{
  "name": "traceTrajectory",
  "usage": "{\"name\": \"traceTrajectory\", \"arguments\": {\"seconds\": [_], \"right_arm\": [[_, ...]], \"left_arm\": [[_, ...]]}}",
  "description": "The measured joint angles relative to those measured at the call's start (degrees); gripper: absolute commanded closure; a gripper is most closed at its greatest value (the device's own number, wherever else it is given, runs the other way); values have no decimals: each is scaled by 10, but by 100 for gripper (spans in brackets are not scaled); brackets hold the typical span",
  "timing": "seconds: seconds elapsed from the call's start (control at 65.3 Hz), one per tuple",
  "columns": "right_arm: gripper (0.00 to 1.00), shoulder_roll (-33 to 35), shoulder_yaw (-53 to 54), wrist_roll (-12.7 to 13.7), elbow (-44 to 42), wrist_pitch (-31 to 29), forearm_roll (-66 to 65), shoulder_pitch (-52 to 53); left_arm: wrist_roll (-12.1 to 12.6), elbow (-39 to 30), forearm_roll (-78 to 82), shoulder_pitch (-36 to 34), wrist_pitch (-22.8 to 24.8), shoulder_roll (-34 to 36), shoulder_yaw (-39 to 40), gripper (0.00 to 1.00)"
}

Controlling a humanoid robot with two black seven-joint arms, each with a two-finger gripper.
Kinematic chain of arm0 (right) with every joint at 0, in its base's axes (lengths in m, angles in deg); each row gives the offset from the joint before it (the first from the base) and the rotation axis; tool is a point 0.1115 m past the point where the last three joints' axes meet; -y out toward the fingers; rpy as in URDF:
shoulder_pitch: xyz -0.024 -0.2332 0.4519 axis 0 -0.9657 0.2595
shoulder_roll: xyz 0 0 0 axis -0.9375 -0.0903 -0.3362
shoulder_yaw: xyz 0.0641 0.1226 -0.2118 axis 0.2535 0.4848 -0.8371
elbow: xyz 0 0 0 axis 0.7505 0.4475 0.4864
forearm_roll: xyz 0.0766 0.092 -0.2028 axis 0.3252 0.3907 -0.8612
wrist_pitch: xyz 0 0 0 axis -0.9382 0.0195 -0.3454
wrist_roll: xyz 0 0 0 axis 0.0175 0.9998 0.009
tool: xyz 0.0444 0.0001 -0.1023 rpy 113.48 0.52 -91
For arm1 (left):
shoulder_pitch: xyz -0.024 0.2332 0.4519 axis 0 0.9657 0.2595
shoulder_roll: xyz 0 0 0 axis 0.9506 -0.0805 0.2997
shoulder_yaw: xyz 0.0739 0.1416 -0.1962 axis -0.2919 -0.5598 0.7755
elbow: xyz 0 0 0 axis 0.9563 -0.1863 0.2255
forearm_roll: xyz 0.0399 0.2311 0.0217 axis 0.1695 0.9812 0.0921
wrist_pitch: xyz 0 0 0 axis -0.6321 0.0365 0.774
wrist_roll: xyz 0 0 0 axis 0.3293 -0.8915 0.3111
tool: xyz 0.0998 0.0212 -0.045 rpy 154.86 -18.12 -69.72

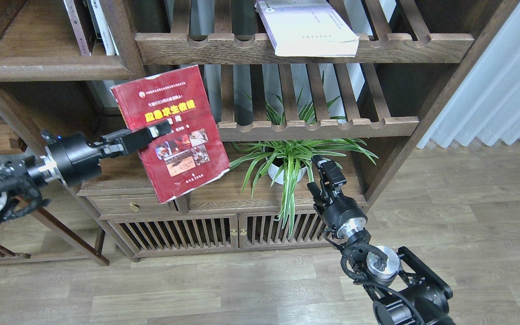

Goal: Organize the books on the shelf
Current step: 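Lift the red book with the left gripper toward the upper shelf, then place the red book on the upper shelf and release the left gripper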

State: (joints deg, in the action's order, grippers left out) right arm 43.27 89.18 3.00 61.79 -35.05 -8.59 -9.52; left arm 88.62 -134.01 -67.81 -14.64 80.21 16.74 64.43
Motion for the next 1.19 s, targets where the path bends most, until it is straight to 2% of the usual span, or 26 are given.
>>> {"name": "traceTrajectory", "arguments": {"seconds": [0.275, 1.194], "right_arm": [[1, 0, 0, 0, -9, 0, 0, 7], [1, 0, -1, 1, -24, 1, 0, 25]], "left_arm": [[0, -3, 0, -4, 0, 94, -21, 93], [-5, -11, -50, -21, 0, 239, 13, 93]]}}
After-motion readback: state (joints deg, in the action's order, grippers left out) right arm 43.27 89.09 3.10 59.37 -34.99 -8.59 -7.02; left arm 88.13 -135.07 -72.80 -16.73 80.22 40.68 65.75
